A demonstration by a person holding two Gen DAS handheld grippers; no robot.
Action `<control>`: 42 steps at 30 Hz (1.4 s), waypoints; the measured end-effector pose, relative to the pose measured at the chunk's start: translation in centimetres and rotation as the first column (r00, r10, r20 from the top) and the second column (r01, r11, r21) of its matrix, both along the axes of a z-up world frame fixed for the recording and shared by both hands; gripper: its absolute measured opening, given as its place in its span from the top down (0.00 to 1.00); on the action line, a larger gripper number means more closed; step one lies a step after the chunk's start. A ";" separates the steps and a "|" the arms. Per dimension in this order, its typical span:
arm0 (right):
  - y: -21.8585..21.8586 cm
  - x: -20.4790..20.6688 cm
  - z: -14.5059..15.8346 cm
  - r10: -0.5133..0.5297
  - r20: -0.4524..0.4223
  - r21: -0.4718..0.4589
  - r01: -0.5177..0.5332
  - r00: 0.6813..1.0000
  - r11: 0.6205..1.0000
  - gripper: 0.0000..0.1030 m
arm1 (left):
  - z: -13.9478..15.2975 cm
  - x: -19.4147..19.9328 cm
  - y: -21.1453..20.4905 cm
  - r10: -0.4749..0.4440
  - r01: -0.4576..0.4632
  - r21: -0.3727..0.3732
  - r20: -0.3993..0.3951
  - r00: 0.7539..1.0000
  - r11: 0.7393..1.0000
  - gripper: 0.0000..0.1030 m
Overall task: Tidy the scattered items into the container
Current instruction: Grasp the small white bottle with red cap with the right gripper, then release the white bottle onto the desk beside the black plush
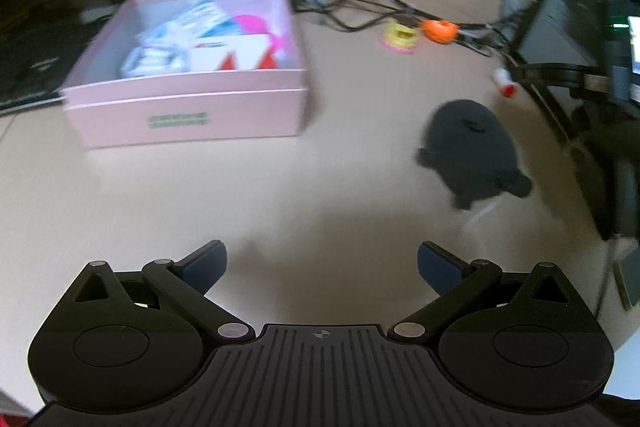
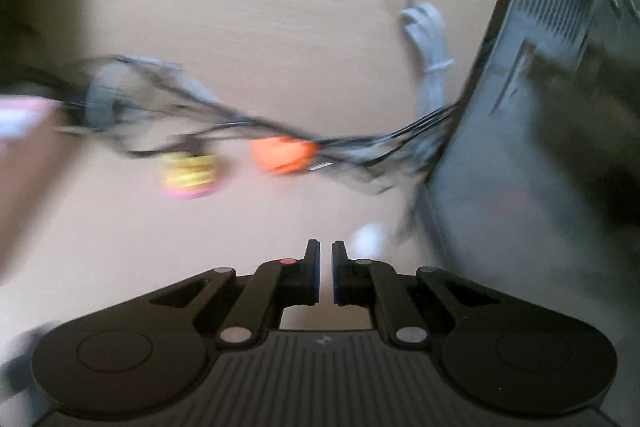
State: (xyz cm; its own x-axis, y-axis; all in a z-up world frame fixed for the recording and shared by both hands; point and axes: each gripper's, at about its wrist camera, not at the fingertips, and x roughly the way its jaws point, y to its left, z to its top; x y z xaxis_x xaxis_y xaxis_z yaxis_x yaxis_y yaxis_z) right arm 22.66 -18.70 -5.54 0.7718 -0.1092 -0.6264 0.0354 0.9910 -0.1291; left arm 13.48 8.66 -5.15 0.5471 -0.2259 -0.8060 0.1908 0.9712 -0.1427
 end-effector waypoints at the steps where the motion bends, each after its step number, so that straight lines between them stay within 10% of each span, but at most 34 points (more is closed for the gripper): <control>1: -0.3 -1.3 0.5 0.039 0.004 0.064 -0.039 0.999 0.997 0.94 | 0.0 0.0 -0.5 -0.016 0.016 -0.003 0.002 1.000 1.000 0.00; 10: -1.9 2.4 -1.4 -0.093 0.036 -0.099 0.096 0.995 0.990 0.63 | 0.2 -0.2 -1.1 -0.008 0.008 0.007 0.011 1.000 1.000 0.00; 16: -1.7 7.6 -5.3 -0.210 -0.032 -0.212 0.198 0.977 0.957 0.62 | 0.2 -0.9 0.5 0.060 -0.059 0.029 -0.006 0.998 0.998 0.00; 18: -1.9 7.8 -5.7 -0.211 -0.045 -0.221 0.197 0.976 0.955 0.76 | 0.2 -1.1 0.9 0.077 -0.077 0.035 -0.009 0.997 0.996 0.00; 25: 0.1 2.3 0.5 -0.003 0.024 0.057 0.001 1.000 0.998 0.76 | -0.9 -0.9 0.0 0.046 -0.045 0.110 -0.009 0.999 0.993 0.00; 33: 7.8 -5.9 2.3 0.453 0.014 0.270 -0.439 0.892 0.857 0.76 | -1.8 -0.6 -1.2 -0.019 0.021 0.071 -0.029 0.999 0.997 0.00; 38: 8.1 -5.4 2.8 0.448 0.069 0.216 -0.452 0.891 0.865 0.43 | -1.9 -0.5 -1.6 -0.043 0.044 0.054 -0.021 0.999 0.998 0.00; 42: 4.5 0.6 2.7 0.241 0.112 0.175 -0.258 0.964 0.950 0.32 | -2.1 -0.5 -1.4 -0.037 0.038 0.045 -0.026 0.999 0.998 0.00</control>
